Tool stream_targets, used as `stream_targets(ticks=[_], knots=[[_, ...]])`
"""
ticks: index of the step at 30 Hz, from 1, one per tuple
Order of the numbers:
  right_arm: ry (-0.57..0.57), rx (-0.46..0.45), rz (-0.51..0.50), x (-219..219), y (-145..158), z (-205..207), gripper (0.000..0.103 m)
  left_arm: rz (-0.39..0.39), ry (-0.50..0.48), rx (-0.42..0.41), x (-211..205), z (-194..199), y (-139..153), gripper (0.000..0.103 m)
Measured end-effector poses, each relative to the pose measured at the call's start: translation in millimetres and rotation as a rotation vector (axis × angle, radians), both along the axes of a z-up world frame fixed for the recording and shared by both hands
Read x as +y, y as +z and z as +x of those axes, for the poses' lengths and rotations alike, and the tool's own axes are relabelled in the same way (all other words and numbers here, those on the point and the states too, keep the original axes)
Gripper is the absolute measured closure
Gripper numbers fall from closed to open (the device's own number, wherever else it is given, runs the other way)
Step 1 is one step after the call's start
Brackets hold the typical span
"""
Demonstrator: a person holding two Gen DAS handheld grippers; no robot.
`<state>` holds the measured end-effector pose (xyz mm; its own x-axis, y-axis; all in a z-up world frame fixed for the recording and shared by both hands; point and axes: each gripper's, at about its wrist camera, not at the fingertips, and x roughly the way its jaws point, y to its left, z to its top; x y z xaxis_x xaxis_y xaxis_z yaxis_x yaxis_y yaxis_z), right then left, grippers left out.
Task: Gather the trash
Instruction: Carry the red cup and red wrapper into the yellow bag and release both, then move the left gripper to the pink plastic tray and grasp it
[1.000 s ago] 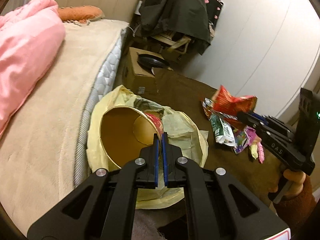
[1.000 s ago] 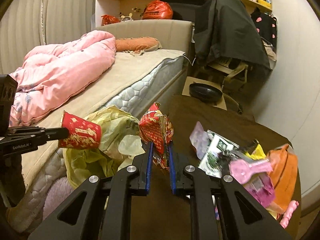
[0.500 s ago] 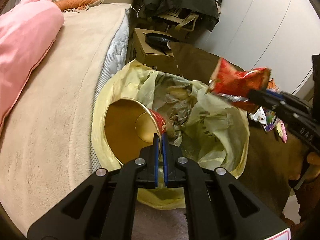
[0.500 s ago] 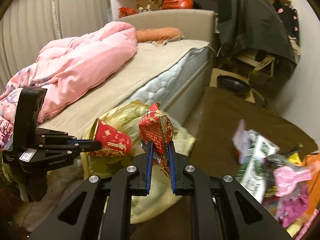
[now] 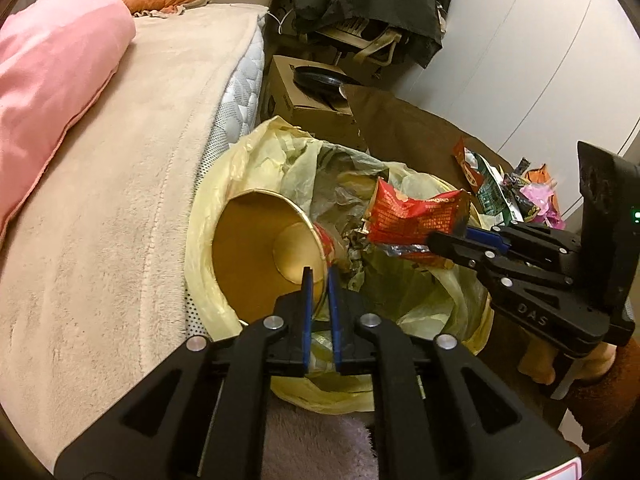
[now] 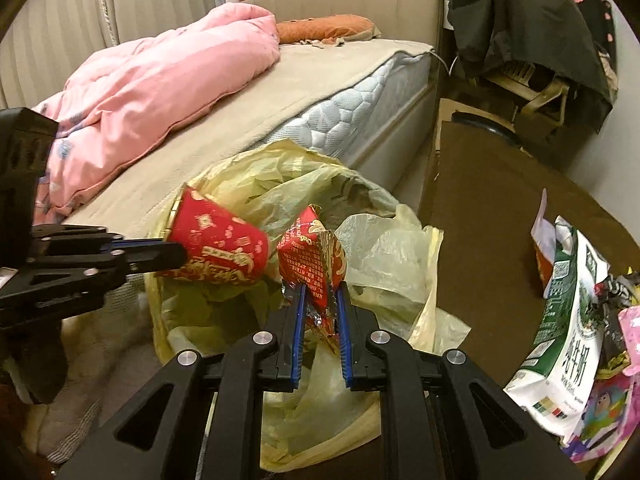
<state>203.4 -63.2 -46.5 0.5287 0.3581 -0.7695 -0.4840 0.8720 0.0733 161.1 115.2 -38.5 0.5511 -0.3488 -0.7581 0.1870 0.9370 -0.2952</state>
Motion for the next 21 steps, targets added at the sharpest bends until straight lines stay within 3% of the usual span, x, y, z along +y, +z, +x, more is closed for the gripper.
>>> stream_targets(ticks=[3,7,15,21], knots=[[-0.005,0.029,0.027,-5,-1,4,0.083,-0.022,0.020,0.011,7,-1,2,0.077],[-0.023,-0.005,0.018,-9,3,0,0.063,-0.050,0.031,0.004,12,-6,11,0.073],[-0.096,-0.037,0.038,-38,24,-8,0.060,-0.033,0.125,-0.059,13,-17,38,0.072],[-0.176,-0.093,0.058,-89,47,-28,0.055,-0.013,0.153,-0.129,-12,-27,58,0.072]])
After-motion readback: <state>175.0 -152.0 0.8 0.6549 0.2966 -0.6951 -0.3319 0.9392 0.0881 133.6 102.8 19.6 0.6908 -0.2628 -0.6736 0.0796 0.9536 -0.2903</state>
